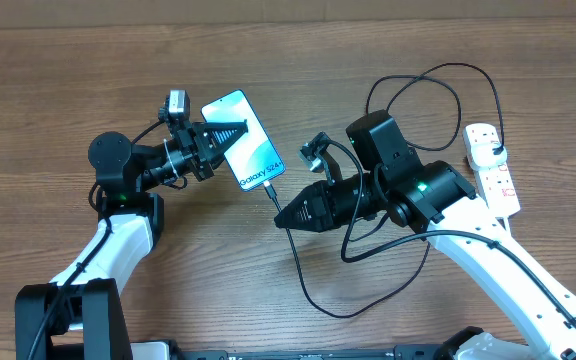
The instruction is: Plug charger to phone and switch on socket
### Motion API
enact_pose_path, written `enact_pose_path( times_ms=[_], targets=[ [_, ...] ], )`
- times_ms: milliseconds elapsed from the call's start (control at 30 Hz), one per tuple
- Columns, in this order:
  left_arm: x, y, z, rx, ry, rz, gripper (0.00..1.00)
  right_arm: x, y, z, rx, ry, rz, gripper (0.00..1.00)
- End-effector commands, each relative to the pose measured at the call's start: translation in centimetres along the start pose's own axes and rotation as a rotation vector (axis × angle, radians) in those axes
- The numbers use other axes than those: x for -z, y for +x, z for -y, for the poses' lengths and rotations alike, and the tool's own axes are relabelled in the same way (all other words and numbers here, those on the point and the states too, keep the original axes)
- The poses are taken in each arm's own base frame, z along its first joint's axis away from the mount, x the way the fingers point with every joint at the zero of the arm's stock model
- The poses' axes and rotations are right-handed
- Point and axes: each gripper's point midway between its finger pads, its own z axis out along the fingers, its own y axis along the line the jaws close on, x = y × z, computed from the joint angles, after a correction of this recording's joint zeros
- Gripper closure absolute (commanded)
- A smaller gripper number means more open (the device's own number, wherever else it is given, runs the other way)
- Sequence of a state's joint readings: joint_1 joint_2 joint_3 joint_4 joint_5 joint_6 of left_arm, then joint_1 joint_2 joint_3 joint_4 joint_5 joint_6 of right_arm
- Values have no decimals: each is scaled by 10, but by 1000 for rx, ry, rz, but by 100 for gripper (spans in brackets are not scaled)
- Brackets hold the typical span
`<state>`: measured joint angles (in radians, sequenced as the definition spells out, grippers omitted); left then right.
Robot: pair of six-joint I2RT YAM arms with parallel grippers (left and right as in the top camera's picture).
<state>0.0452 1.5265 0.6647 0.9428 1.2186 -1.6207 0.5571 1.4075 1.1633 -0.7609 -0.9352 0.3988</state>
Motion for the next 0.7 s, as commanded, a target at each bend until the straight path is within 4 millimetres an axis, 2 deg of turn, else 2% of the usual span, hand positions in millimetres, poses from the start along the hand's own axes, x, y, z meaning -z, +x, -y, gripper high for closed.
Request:
enact_pose_path(
  times_ms=[0, 667],
  targets=[
    [-3, 2, 12, -42, 15, -21, 96, 1, -3, -7, 28, -7, 6, 96],
    [-3, 5, 12, -42, 13, -39, 96, 1, -3, -3, 20, 12, 9, 96]
  ],
)
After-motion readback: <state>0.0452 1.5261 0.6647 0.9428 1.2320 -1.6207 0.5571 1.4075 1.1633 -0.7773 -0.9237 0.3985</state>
